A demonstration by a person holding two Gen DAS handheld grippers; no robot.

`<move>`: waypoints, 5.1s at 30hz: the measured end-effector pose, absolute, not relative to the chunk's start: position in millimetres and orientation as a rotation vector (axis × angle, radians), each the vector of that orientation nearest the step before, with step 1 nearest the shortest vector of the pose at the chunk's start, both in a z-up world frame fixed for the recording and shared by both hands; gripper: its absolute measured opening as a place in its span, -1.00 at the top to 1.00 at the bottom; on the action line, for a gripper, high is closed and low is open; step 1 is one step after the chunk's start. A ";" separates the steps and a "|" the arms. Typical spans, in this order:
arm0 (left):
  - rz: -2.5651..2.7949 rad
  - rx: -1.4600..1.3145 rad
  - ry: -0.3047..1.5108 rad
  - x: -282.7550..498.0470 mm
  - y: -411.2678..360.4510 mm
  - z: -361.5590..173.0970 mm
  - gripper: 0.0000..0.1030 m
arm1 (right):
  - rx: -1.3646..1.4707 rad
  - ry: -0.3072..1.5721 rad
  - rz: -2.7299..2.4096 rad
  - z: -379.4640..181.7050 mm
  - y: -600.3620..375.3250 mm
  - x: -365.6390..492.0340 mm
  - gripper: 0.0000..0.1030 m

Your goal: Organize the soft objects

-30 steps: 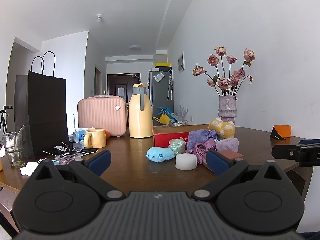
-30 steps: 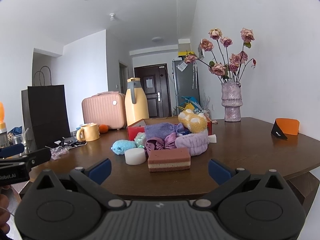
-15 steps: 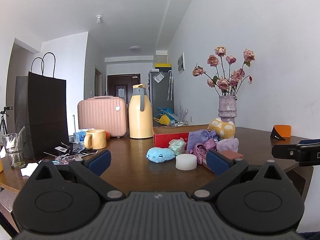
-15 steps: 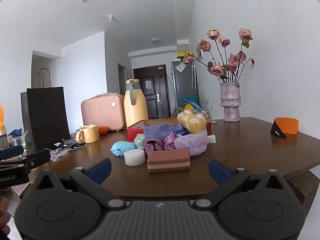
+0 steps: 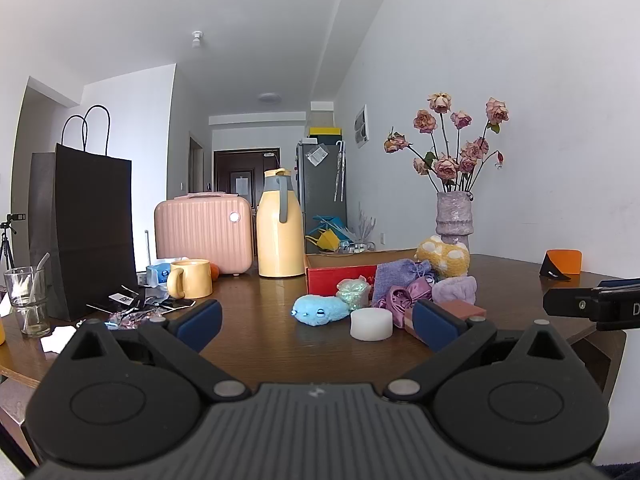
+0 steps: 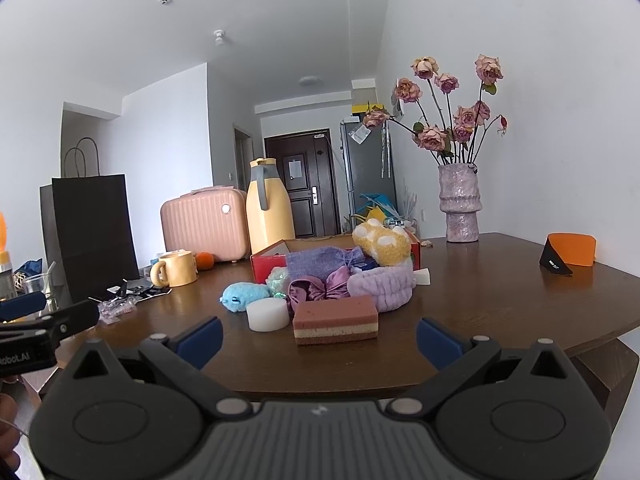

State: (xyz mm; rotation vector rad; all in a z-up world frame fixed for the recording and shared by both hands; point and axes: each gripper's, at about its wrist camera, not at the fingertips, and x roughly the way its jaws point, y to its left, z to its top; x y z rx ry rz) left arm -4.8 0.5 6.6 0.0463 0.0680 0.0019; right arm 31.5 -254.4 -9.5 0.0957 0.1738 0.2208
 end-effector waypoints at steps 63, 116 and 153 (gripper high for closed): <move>-0.130 -0.388 0.640 262.8 -78.4 -17.7 0.53 | 0.354 0.722 0.637 -35.3 -328.8 314.1 0.44; -0.090 -0.054 0.762 642.9 5.7 53.0 0.10 | 0.255 0.936 0.342 64.7 -188.2 679.9 0.36; 0.068 0.061 0.208 149.7 -16.9 62.3 -0.98 | -0.045 0.217 0.282 48.1 -273.2 160.9 -0.70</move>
